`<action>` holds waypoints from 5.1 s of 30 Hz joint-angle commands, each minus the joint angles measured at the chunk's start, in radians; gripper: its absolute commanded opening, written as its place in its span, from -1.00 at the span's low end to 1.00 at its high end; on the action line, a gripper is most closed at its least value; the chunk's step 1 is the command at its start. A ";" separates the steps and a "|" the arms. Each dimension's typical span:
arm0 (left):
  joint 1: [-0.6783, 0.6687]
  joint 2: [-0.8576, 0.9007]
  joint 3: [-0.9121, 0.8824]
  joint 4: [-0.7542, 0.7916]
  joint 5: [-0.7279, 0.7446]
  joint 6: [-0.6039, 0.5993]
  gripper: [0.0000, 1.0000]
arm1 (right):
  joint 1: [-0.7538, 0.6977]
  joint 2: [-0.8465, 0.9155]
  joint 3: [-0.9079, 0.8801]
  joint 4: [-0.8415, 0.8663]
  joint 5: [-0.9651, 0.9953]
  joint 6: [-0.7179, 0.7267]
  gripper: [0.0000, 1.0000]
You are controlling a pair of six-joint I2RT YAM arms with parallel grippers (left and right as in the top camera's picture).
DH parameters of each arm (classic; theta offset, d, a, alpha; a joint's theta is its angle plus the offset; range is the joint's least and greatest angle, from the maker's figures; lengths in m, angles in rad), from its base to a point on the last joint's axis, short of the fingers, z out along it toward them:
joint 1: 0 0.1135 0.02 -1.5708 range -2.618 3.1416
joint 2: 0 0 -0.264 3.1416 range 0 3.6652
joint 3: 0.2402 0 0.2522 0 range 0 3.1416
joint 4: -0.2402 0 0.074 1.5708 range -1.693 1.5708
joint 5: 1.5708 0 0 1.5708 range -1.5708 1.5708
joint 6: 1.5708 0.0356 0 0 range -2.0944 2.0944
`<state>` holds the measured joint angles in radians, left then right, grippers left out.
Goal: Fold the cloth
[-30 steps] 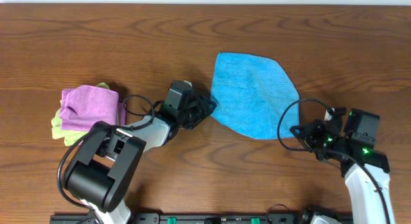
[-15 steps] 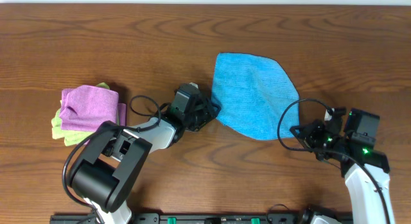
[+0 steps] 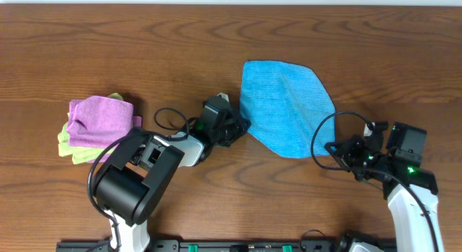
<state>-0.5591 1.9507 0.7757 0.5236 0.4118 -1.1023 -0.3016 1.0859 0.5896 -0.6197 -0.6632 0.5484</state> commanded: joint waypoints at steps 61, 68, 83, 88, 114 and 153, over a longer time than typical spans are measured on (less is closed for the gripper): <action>0.142 -0.771 0.220 -1.355 0.187 0.400 -0.88 | 0.541 -0.349 0.413 -0.583 0.193 0.207 -0.97; 0.142 -0.787 0.272 -1.476 0.202 0.399 -0.88 | 0.541 -0.350 0.520 -0.732 0.196 0.260 -0.98; 0.139 -0.831 0.373 -1.620 0.221 0.285 -0.89 | 0.541 -0.348 0.667 -0.906 0.207 0.372 -0.97; 0.139 -0.830 0.373 -1.624 0.205 0.285 -0.89 | 0.541 -0.340 0.667 -0.921 0.253 0.371 -0.98; 0.143 -0.684 0.373 -1.508 0.051 0.292 -0.88 | 0.541 -0.093 0.667 -0.782 0.469 0.246 -0.97; 0.325 -0.240 0.373 -0.916 0.056 0.401 -0.89 | 0.616 0.414 0.665 -0.187 0.746 0.068 -0.98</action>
<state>-0.2420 1.6787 1.1255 -0.4202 0.4850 -0.7235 0.3058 1.4765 1.2423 -0.8265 0.0490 0.6590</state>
